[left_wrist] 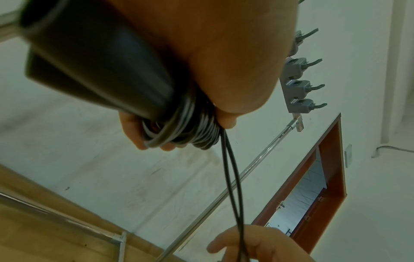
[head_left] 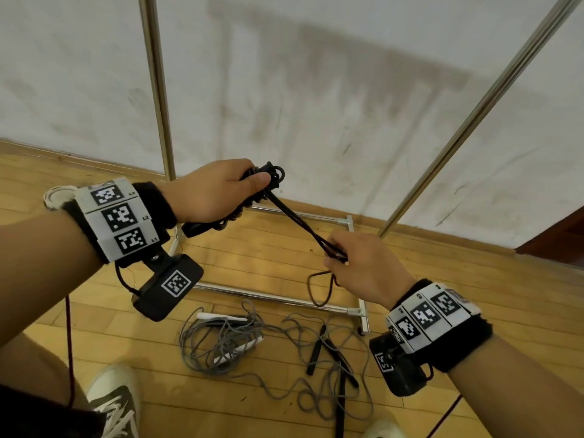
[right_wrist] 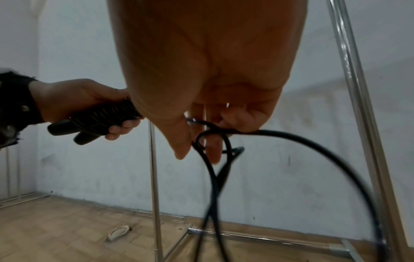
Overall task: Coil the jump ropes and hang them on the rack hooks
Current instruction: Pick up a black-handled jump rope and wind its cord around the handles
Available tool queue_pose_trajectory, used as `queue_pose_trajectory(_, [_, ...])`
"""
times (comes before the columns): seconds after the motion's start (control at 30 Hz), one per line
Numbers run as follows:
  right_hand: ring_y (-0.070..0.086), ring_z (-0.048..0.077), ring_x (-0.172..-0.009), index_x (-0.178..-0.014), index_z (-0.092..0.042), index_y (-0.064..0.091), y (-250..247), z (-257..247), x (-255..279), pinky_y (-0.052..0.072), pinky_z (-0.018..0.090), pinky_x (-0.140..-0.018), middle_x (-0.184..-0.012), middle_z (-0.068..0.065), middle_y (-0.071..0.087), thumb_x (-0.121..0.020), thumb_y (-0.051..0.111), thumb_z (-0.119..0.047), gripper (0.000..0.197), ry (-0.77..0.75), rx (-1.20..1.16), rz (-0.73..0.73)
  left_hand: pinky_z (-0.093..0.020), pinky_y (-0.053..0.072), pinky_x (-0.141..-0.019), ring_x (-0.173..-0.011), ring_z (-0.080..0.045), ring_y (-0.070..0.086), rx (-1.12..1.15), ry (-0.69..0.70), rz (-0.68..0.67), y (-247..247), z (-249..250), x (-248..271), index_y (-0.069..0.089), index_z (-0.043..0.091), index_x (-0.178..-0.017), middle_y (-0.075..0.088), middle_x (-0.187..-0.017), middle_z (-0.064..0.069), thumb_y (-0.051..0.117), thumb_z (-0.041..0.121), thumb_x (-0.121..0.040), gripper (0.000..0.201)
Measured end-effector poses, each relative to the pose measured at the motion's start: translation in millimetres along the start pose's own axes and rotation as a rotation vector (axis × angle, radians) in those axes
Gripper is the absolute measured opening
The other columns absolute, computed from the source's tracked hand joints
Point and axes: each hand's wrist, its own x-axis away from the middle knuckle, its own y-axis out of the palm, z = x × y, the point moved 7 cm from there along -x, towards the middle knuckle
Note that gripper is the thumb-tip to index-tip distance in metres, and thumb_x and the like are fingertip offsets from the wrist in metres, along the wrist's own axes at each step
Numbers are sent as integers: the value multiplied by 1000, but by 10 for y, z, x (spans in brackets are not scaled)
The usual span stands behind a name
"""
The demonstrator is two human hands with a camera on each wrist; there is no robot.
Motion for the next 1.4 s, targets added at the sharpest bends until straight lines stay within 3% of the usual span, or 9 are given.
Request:
queue_pose_trajectory(0.1, [56, 10, -81, -95, -31, 60, -54, 54, -11, 48, 29, -69, -81, -16, 56, -91, 61, -37, 8, 43, 77, -26, -23, 50, -45, -53, -16, 59, -8, -6, 5, -27, -3, -23, 57, 16, -92, 63, -74, -10, 42, 50, -101, 39])
queue_pose_trajectory(0.23, [44, 24, -114, -101, -22, 70, -63, 130, 7, 48, 36, -89, -100, -8, 44, -91, 62, -33, 16, 65, 156, -60, -24, 52, -45, -56, -21, 60, -39, -23, -6, -44, -58, -56, 56, 15, -91, 64, -77, -16, 41, 53, -100, 42])
queue_pose_trajectory(0.37, [39, 18, -109, -97, -28, 74, -107, 123, 41, 39, 35, -91, -107, -11, 51, -92, 59, -38, 19, -4, 330, 0, -24, 51, -45, -55, -20, 60, -67, -51, -21, -40, -155, -80, 57, 11, -94, 65, -78, -15, 41, 53, -100, 45])
queue_pose_trajectory(0.53, [49, 17, -90, -68, -34, 57, -162, 220, 99, 43, 39, -83, -80, -11, 50, -79, 63, -38, 13, 72, 276, -22, -19, 46, -39, -40, -10, 57, -72, -58, 42, -143, -206, -128, 58, 14, -88, 63, -67, -7, 41, 50, -102, 43])
queue_pose_trajectory(0.73, [44, 19, -118, -87, -32, 61, -92, 436, 148, 34, 31, -99, -120, -9, 56, -70, 72, -19, 24, 65, 114, -74, -20, 47, -40, -40, -9, 58, -31, -94, 81, -246, -328, -155, 58, 13, -86, 62, -67, -6, 41, 50, -102, 44])
queue_pose_trajectory(0.83, [61, 2, -92, -108, -34, 60, -91, 588, 164, 49, 13, -81, -110, -14, 57, -77, 73, -10, 41, 140, -84, -35, -22, 49, -41, -42, -10, 59, -13, -132, 93, -273, -419, -186, 59, 10, -91, 63, -74, -9, 41, 51, -102, 46])
queue_pose_trajectory(0.93, [61, -9, -84, -121, -32, 59, -70, 714, 196, 44, 2, -65, -107, -18, 61, -80, 78, -21, 46, 215, -145, -64, -27, 50, -44, -47, -15, 59, -41, -163, 94, -308, -522, -217, 60, 8, -92, 64, -75, -11, 40, 52, -101, 49])
queue_pose_trajectory(1.1, [61, -3, -87, -108, -37, 63, -17, 795, 304, 42, 9, -70, -95, -18, 64, -79, 78, -38, 33, 195, -91, -178, -33, 52, -50, -54, -25, 59, -67, -233, 127, -403, -707, -251, 60, 3, -94, 63, -76, -16, 40, 51, -102, 53])
queue_pose_trajectory(1.4, [59, -1, -85, -106, -31, 50, 27, 1073, 378, 37, 8, -62, -93, -21, 56, -79, 80, -27, 41, 278, -37, -169, -40, 58, -55, -56, -33, 64, -151, -284, 163, -396, -792, -299, 58, 1, -87, 66, -76, -20, 39, 53, -102, 57])
